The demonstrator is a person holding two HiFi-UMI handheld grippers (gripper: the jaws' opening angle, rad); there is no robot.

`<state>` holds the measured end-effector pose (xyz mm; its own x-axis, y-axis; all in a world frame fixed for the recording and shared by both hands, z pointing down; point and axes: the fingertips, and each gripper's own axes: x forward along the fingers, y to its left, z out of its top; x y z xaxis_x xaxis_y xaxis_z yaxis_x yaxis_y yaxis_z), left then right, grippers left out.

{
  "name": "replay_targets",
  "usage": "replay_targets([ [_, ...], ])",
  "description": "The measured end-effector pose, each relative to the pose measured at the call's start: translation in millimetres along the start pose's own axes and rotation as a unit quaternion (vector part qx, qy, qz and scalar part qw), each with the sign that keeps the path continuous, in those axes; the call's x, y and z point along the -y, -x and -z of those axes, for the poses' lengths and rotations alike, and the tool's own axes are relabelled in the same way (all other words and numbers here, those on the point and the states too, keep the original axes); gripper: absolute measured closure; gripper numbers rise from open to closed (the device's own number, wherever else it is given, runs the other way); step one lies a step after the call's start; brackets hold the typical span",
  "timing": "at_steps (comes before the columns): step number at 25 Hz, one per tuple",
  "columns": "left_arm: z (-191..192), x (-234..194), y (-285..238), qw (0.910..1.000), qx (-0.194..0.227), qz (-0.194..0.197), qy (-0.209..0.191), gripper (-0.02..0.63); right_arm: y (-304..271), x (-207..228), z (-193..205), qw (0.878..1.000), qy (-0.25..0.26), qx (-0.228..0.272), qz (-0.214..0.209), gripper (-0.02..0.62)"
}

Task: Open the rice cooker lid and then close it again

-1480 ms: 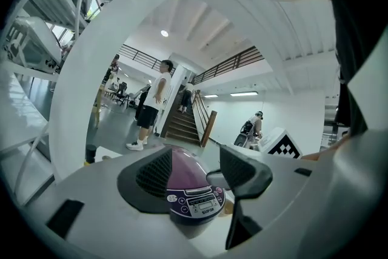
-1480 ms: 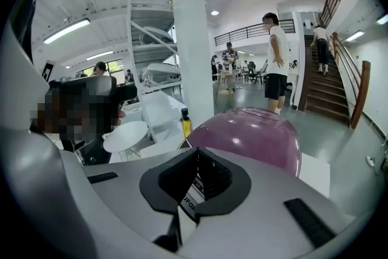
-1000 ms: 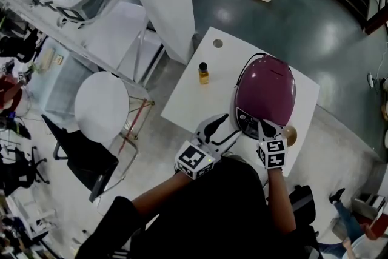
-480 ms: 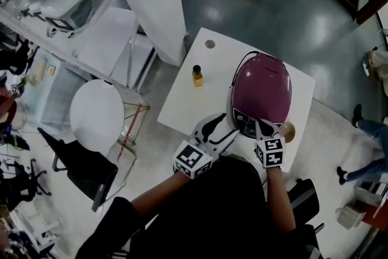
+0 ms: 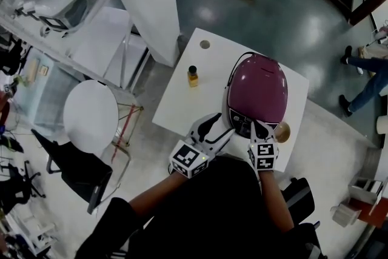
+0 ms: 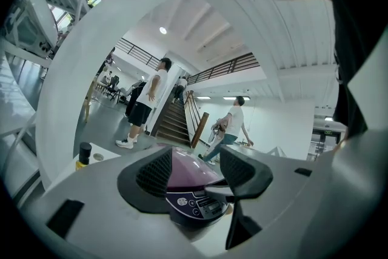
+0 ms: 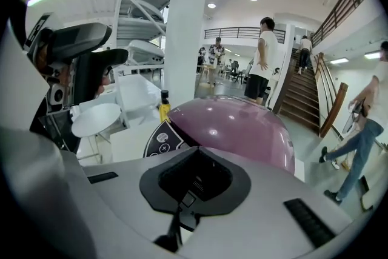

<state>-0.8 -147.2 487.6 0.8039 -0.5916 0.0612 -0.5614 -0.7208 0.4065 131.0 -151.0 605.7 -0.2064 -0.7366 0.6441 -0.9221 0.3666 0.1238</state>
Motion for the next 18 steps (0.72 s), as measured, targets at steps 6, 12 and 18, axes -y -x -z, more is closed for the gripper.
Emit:
replay_targets([
  [6,6.0,-1.9,5.0,0.9996,-0.002,-0.003,0.026,0.380,-1.6,0.6,1.2,1.000,-0.003,0.004,0.008,0.595],
  [12,7.4,-2.4,6.3,0.9997,-0.003,-0.004,0.026,0.380,-1.3,2.5,1.9,0.999,-0.032,0.008,0.010,0.595],
  [18,9.3,-6.4,12.1,0.9996,-0.004,-0.007,0.027,0.380,-0.8,1.7,1.8,0.999,-0.028,0.011,0.018,0.595],
])
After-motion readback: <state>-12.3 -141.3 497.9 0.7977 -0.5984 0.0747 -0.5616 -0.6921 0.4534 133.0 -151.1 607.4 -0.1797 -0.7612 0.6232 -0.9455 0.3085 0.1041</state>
